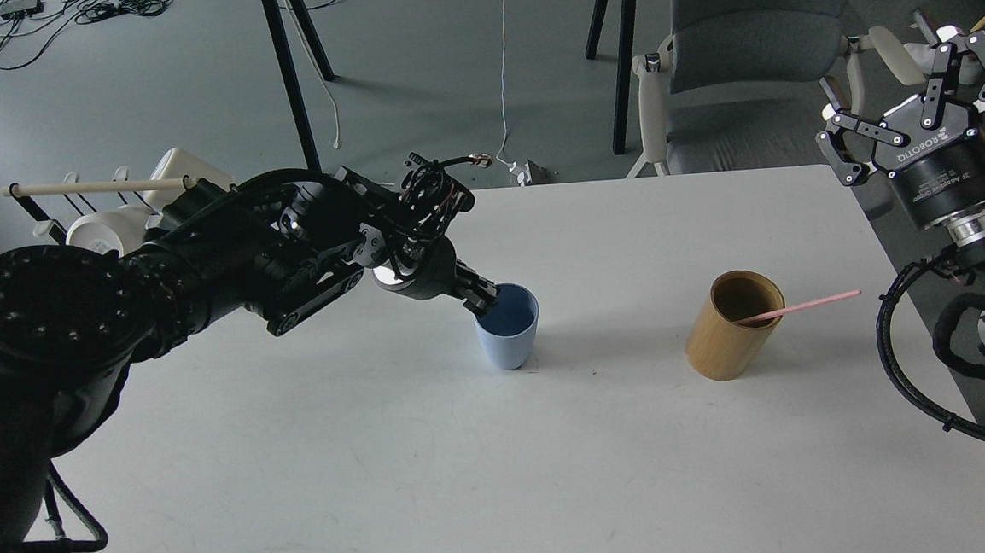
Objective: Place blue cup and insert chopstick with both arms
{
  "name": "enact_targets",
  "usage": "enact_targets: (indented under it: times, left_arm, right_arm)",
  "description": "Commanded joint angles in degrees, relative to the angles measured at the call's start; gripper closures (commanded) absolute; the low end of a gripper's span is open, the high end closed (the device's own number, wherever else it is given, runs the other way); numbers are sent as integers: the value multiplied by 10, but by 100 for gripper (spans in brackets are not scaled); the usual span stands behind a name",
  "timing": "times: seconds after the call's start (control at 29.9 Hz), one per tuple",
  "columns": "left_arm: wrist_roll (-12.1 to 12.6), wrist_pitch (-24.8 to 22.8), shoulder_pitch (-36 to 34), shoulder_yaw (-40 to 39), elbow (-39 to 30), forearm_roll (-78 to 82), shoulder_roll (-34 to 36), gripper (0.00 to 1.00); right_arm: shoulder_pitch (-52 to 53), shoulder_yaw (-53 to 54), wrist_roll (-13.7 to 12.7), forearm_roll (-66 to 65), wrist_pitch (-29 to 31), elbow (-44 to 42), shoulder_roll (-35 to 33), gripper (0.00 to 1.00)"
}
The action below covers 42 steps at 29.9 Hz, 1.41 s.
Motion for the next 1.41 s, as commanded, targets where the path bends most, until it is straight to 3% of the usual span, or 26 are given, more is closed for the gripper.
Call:
enact_targets:
  times: [0.0,0.17,0.33,0.4,0.5,0.7,0.87,0.97,1.17,1.37]
  left_arm:
    - [0,-1,0,-1,-1,0,0,88]
    - [0,-1,3,-4,-1,-2,0,80]
    - [0,-3,7,-18,1,-25,0,57]
    - [0,-8,15,-50,3,-65,0,50]
    - [0,-22,39,-106,3,-132,15,29]
    - [0,-41,90,-213,-2,-223,84,20]
    - [0,-41,166,-328,-11,-264,117,18]
    - [0,-41,219,-415,-67,-283,152,18]
    - [0,-41,336,-624,-219,-393,232,18]
    - [0,-41,399,-748,-272,-487,260,17]
  right_arm:
    - [0,0,0,0,1,0,0,9]
    - [0,-1,0,0,0,0,0,9]
    - [3,-4,0,-11,0,4,-9,9]
    - [5,-11,0,-21,0,10,-15,9]
    - [5,-12,0,-37,0,13,-44,9]
    - [9,-8,0,-46,-25,48,-112,8]
    - [10,5,0,-128,-105,117,-184,8]
    - [7,17,0,-247,-177,156,-207,8]
    - [-24,-9,0,-517,-370,170,-205,8]
    - [-44,-103,0,-618,-546,167,-204,8]
